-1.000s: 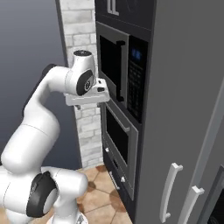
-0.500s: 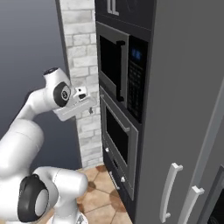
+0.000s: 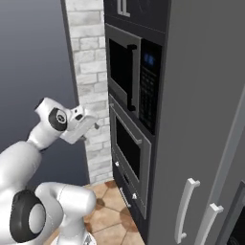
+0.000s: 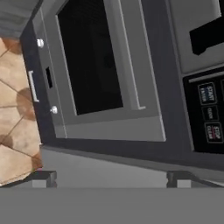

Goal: Take the baked cake out of the oven and place it on the plate for cooling. Then close the oven door.

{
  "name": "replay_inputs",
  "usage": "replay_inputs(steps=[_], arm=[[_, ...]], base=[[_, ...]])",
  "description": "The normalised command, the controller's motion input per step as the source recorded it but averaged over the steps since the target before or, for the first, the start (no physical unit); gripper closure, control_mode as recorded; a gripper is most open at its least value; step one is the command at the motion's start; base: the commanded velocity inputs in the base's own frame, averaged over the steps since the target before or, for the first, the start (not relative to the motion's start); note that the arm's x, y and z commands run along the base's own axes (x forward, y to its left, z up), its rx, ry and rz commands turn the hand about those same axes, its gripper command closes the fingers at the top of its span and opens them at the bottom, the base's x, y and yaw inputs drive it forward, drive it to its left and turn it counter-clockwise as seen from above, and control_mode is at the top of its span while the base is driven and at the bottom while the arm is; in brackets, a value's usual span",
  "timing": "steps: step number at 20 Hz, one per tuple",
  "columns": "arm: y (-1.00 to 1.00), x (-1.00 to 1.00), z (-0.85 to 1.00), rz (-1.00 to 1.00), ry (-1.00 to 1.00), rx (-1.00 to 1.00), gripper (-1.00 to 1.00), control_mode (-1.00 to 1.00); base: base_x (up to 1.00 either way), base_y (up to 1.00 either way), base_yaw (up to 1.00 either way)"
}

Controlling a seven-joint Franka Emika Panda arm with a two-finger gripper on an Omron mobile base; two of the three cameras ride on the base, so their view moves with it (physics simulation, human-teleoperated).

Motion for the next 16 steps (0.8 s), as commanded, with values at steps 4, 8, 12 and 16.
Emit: replay_inputs(steps=[4,8,12,16], arm=[[0.00,0.57,-0.30,-0.08,-0.11,-0.22,-1.00,-1.00],[-0.01,0.53,-0.27,-0.08,-0.12,-0.18,-1.00,-1.00],[-0.04,0.51,-0.06,-0.07,-0.02,-0.11,-1.00,-1.00],[-0.15,0.56,-0.09,-0.04,-0.01,-0.07,-1.00,-1.00]], base=[[0.00,0.00,0.00],[0.00,0.00,0.00],[0.00,0.00,0.00],[0.00,0.00,0.00]])
